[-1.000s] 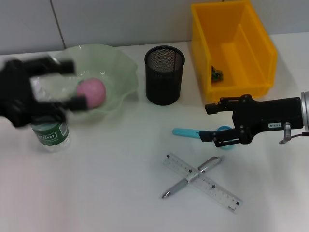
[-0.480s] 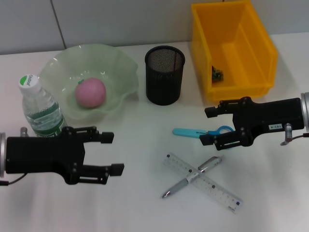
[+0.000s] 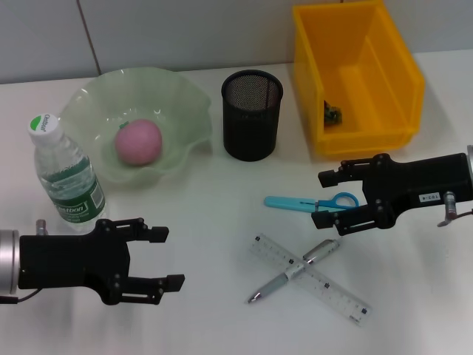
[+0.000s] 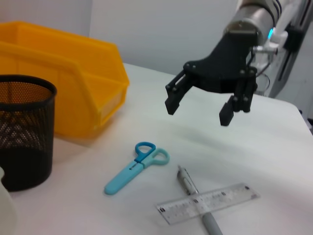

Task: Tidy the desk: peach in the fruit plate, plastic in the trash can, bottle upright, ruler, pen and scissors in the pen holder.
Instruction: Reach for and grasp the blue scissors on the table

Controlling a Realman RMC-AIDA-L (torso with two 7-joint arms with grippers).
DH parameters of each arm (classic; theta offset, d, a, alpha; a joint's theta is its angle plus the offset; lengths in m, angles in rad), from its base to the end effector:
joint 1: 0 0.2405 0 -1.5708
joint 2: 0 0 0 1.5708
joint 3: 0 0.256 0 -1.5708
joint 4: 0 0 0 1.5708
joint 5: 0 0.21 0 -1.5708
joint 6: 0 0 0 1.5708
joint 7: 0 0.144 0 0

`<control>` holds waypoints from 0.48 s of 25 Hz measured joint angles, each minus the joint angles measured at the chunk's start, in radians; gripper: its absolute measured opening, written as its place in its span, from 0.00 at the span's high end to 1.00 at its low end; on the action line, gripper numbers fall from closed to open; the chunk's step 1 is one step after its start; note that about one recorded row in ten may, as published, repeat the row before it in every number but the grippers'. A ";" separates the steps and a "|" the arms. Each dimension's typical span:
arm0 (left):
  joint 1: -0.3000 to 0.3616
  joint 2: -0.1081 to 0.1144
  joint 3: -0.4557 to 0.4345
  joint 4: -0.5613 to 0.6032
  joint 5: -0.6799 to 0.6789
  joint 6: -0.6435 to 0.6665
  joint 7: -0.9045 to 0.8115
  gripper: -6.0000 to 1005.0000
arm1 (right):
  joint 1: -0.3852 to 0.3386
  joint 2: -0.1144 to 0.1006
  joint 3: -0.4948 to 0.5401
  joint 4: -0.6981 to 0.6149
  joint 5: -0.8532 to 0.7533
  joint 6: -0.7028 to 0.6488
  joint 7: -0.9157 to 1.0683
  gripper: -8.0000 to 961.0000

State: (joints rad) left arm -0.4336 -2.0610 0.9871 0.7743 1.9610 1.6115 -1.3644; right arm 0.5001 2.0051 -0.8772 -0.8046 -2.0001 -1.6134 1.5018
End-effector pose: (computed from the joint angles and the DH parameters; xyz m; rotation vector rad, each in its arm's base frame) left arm -0.2623 0.2975 -0.0143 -2.9734 -0.4493 -0.5219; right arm 0.2595 0.3294 0.0250 -2.8738 0.5500 0.4804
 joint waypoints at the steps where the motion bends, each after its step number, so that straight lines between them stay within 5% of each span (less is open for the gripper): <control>1: 0.000 -0.001 0.000 -0.004 0.007 -0.004 0.014 0.17 | 0.001 -0.004 -0.002 0.001 0.000 -0.004 0.009 0.16; 12: 0.005 -0.003 0.004 -0.017 0.011 0.010 0.051 0.17 | 0.006 -0.008 -0.008 -0.094 -0.072 -0.050 0.147 0.16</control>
State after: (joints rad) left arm -0.4290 -2.0642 0.9908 0.7568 1.9715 1.6211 -1.3138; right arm 0.5060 1.9972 -0.8851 -0.8991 -2.0725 -1.6632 1.6492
